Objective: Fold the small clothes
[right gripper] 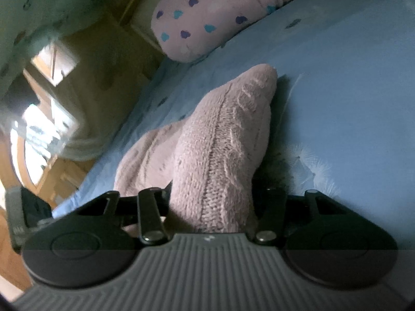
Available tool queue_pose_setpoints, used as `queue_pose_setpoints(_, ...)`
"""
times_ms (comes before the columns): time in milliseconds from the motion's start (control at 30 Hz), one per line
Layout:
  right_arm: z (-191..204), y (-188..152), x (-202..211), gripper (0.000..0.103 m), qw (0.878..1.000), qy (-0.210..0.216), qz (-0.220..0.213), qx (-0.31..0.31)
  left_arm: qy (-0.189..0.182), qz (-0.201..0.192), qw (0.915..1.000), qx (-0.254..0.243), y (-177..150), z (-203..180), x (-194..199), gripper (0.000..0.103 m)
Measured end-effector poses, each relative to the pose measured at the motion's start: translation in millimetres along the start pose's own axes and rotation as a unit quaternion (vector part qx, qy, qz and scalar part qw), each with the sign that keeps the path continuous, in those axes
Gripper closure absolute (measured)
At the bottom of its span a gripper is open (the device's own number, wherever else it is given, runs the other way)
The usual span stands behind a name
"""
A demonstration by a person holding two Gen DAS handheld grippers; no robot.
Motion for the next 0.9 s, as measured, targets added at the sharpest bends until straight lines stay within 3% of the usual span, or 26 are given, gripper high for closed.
queue_pose_setpoints(167, 4.3, 0.0, 16.5, 0.053, 0.998, 0.016, -0.014, -0.052, -0.029, 0.009, 0.9995, 0.009, -6.3, -12.6, 11.9, 0.048)
queue_pose_setpoints(300, 9.2, -2.7, 41.2, 0.053, 0.999, 0.008, -0.01, -0.052, -0.054, 0.032, 0.9978, 0.02, -28.2, -30.2, 21.8, 0.048)
queue_pose_setpoints(500, 4.4, -19.9, 88.0, 0.054, 0.999, -0.018, 0.007, -0.04, -0.055, 0.051, 0.9971, 0.012, -63.2, -70.9, 34.7, 0.048)
queue_pose_setpoints(900, -26.2, -41.8, 177.6, 0.054, 0.994, -0.046, -0.025, -0.096, -0.075, 0.093, 0.9924, -0.029, -116.0, -151.9, 52.7, 0.048)
Point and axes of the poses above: each gripper's, at about its wrist camera, not at the fingertips, and x roughly against the way its jaws point, z to its left, y to its top, the point moved 6 cm from there along -x, roughly the way its jaws point, and after that the axes turned 5 degrees about -x, right-handed, at the moved point
